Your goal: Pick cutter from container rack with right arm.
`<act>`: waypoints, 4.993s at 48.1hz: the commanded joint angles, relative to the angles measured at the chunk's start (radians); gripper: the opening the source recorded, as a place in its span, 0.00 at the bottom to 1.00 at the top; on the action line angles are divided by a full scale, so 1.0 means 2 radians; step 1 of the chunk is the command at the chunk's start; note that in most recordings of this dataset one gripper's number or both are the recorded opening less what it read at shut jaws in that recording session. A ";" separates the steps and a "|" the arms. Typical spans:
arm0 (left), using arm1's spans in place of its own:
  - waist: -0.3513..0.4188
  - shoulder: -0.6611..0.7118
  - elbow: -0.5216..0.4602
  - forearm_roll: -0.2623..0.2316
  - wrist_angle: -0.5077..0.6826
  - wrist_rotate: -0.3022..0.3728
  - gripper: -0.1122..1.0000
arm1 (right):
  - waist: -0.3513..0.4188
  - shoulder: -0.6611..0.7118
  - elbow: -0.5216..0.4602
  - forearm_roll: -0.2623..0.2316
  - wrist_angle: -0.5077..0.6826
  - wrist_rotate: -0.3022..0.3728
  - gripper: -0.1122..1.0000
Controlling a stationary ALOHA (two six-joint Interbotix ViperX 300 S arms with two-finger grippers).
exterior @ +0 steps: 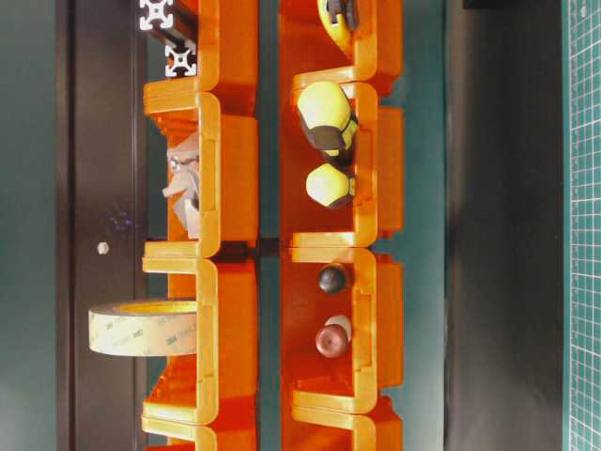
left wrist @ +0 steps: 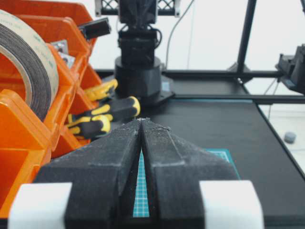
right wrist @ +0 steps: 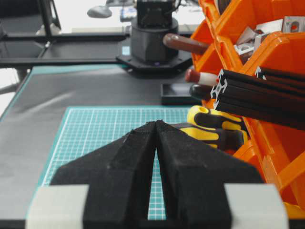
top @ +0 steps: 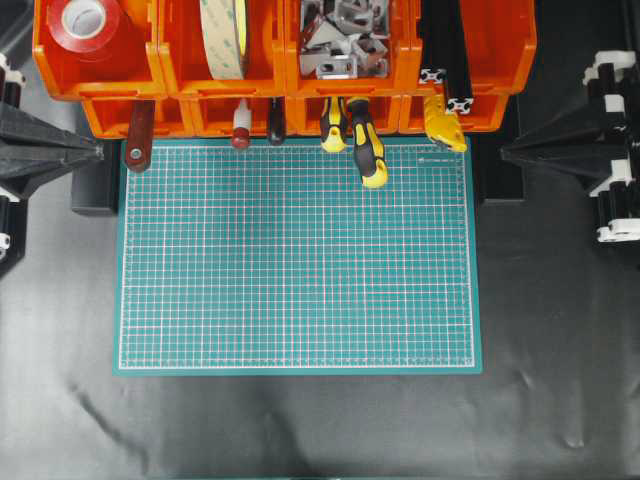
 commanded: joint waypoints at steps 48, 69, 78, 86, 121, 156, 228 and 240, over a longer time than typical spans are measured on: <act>-0.011 -0.009 -0.089 0.017 0.132 -0.008 0.11 | 0.130 0.173 -0.337 -0.120 0.529 0.044 0.10; -0.015 -0.025 -0.091 0.017 0.146 -0.008 0.11 | 0.216 0.262 -0.374 -0.278 0.653 0.161 0.10; -0.014 -0.025 -0.090 0.017 0.150 -0.008 0.11 | 0.263 0.304 -0.370 -0.370 0.728 0.212 0.10; -0.015 -0.025 -0.088 0.017 0.150 -0.008 0.11 | 0.285 0.338 -0.363 -0.432 0.778 0.226 0.10; -0.015 -0.031 -0.083 0.017 0.150 -0.010 0.11 | 0.257 0.305 -0.230 -0.466 0.622 0.375 0.81; -0.015 -0.031 -0.081 0.017 0.150 -0.018 0.11 | 0.186 0.369 -0.225 -0.521 0.597 0.377 0.79; -0.007 -0.064 -0.074 0.017 0.174 -0.034 0.11 | 0.303 0.341 -0.351 -0.514 0.749 0.370 0.35; -0.007 -0.073 -0.075 0.017 0.186 -0.034 0.11 | 0.354 0.313 -0.400 -0.514 0.755 0.371 0.35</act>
